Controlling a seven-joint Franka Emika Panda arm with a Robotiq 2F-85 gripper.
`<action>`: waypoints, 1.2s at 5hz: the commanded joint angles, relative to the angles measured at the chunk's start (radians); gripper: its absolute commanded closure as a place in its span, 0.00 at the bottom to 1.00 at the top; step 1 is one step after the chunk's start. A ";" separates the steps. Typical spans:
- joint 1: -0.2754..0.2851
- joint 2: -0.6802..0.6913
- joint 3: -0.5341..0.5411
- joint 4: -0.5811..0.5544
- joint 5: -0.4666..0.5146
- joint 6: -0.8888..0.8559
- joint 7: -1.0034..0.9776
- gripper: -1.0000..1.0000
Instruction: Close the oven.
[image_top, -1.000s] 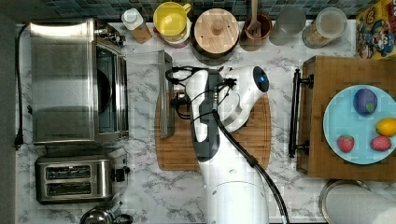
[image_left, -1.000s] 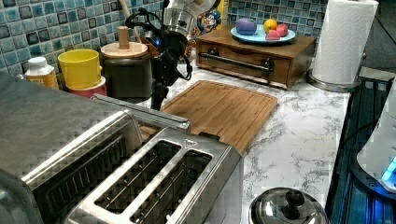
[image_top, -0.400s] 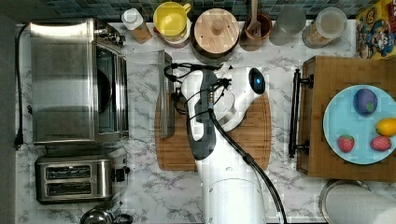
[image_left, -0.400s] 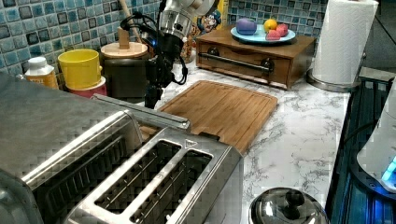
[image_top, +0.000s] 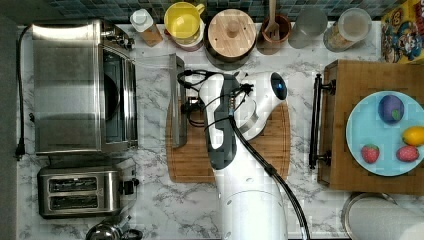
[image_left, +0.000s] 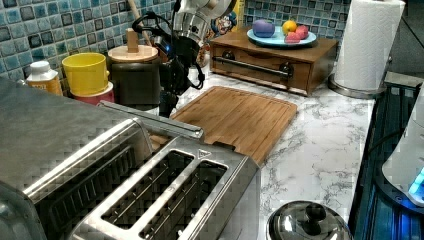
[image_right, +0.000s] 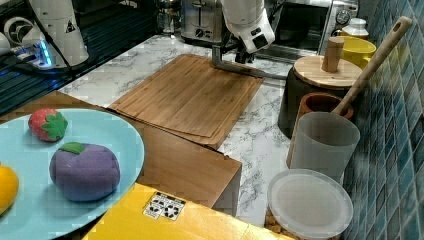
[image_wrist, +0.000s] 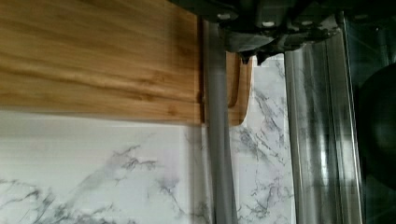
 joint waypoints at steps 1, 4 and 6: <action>0.062 0.039 0.054 0.113 0.037 0.030 0.042 1.00; 0.007 0.030 0.098 0.193 0.086 -0.125 0.053 1.00; 0.065 -0.051 0.139 0.221 0.066 -0.156 0.077 1.00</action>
